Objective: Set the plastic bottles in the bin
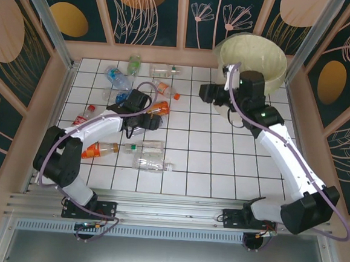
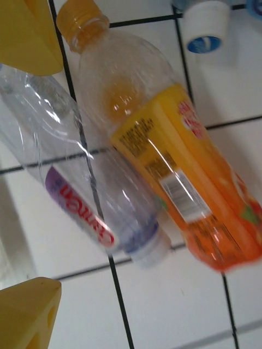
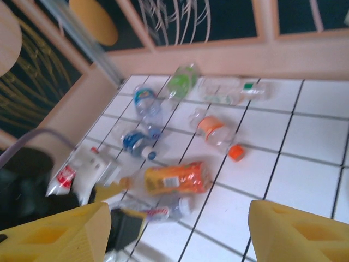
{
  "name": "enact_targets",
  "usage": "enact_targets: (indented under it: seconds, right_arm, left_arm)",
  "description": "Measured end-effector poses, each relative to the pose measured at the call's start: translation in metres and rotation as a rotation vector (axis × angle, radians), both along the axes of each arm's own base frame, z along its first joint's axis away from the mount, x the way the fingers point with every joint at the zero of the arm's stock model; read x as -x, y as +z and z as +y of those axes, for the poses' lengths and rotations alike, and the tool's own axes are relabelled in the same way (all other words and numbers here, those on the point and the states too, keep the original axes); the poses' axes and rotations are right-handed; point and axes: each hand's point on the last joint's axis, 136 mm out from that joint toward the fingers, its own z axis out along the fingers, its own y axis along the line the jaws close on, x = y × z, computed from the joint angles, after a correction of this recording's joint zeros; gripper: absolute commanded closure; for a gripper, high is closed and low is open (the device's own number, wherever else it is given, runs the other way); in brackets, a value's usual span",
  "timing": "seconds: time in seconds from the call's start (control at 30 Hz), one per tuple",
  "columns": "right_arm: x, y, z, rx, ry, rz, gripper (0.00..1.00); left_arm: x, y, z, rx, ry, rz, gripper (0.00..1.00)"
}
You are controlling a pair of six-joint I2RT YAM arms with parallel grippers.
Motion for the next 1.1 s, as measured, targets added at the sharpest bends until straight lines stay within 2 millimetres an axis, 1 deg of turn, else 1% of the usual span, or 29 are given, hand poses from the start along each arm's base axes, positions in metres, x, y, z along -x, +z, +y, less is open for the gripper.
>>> enact_targets:
  seconds: [0.1,0.2,0.27,0.33,0.47,0.57,0.77,0.9,0.97,1.03,1.1]
  right_arm:
    - [0.012,-0.025,0.004,-0.020,0.026,0.054,0.31]
    - [0.018,-0.047,0.005,-0.022,0.034,0.103,0.31]
    - [0.022,-0.059,0.006,-0.026,0.038,0.131,0.31]
    - [0.025,-0.066,0.006,-0.027,0.040,0.144,0.31]
    - [0.026,-0.067,0.005,-0.040,0.035,0.145,0.31]
    - [0.026,-0.066,0.005,-0.049,0.033,0.140,0.31]
    - [0.028,-0.069,0.004,-0.056,0.030,0.140,0.31]
    - [0.029,-0.071,0.004,-0.058,0.028,0.142,0.31]
    - [0.030,-0.071,0.003,-0.064,0.023,0.142,0.31]
    - [0.031,-0.071,0.002,-0.072,0.018,0.146,0.29]
    - [0.031,-0.075,0.001,-0.086,0.002,0.166,0.28]
  left_arm:
    - [-0.001,-0.015,0.009,-0.040,0.010,0.032,0.03]
    - [-0.001,-0.029,0.014,-0.097,0.005,0.067,0.02]
    - [-0.001,-0.040,0.016,-0.122,-0.003,0.092,0.03]
    - [0.002,-0.047,0.016,-0.136,-0.013,0.115,0.05]
    - [0.007,-0.054,0.014,-0.134,-0.040,0.148,0.12]
    - [0.008,-0.056,0.010,-0.118,-0.055,0.163,0.13]
    - [0.007,-0.063,0.004,-0.099,-0.067,0.186,0.21]
    - [0.002,-0.068,0.000,-0.098,-0.065,0.196,0.29]
    - [-0.001,-0.069,-0.002,-0.094,-0.066,0.197,0.37]
    - [-0.005,-0.067,-0.005,-0.087,-0.066,0.190,0.43]
    - [-0.008,-0.064,-0.008,-0.072,-0.069,0.180,0.51]
